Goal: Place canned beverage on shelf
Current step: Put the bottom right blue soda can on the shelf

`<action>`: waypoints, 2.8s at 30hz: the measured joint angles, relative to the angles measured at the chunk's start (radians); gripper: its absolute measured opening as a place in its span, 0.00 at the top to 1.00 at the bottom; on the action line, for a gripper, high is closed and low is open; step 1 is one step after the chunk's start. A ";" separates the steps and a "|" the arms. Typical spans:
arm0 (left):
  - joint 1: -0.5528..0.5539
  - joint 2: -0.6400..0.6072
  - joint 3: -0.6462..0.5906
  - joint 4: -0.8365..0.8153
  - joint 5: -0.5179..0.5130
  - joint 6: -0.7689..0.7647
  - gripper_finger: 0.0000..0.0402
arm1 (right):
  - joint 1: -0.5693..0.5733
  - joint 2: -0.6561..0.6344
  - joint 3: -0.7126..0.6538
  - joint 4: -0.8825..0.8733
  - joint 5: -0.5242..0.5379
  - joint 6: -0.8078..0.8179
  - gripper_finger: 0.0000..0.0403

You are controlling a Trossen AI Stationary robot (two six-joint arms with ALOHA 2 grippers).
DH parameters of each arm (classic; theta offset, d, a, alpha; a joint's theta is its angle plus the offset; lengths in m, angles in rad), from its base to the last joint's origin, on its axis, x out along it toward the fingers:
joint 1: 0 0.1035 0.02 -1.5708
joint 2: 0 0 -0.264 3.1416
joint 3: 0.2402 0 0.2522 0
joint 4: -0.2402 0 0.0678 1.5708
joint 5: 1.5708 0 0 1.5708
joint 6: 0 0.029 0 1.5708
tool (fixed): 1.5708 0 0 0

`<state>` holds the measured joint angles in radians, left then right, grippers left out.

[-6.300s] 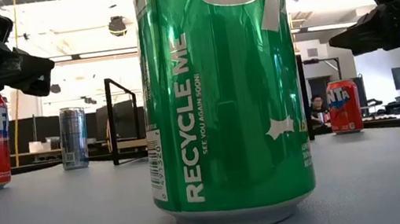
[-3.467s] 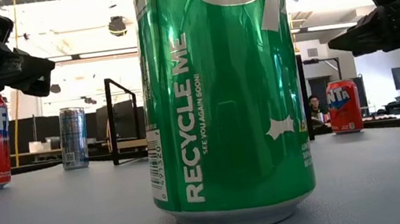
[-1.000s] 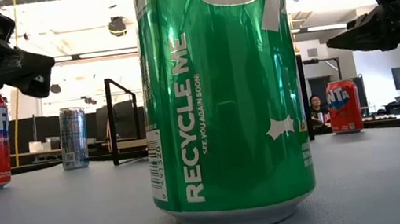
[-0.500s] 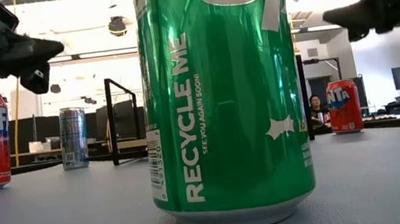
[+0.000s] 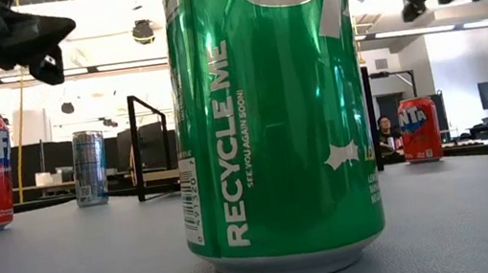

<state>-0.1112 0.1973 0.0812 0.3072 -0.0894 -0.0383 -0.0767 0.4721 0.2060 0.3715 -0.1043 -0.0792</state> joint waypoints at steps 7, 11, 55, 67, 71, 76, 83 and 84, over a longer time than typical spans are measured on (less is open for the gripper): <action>0.000 0.171 0.103 -0.005 0.048 0.030 1.00 | 0.110 0.294 0.189 -0.033 0.000 -0.007 0.90; 0.000 0.221 0.170 -0.067 0.010 0.092 1.00 | 0.168 0.428 0.309 -0.108 0.000 -0.007 0.83; 0.000 -0.028 0.387 -0.658 -0.359 0.030 0.57 | 0.284 1.055 0.841 -0.573 0.266 0.133 0.35; 0.000 -0.028 0.387 -0.659 -0.360 0.030 0.57 | 0.281 1.052 0.842 -0.468 0.267 -0.005 0.35; 0.000 -0.028 0.387 -0.659 -0.360 0.033 0.57 | 0.277 1.052 0.842 -0.376 0.262 -0.008 0.35; -0.001 -0.028 0.387 -0.663 -0.360 0.034 0.57 | 0.284 1.052 0.842 -0.235 0.262 0.005 0.35; 0.000 -0.028 0.387 -0.664 -0.361 0.032 0.57 | 0.297 1.045 0.967 -0.540 0.310 0.110 0.35; -0.001 -0.028 0.387 -0.664 -0.361 0.032 0.57 | 0.303 1.045 0.994 -0.606 0.338 0.127 0.35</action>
<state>-0.1120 0.1696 0.4679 -0.3565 -0.4503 -0.0063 0.2266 1.5167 1.2004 -0.2342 0.2335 0.0482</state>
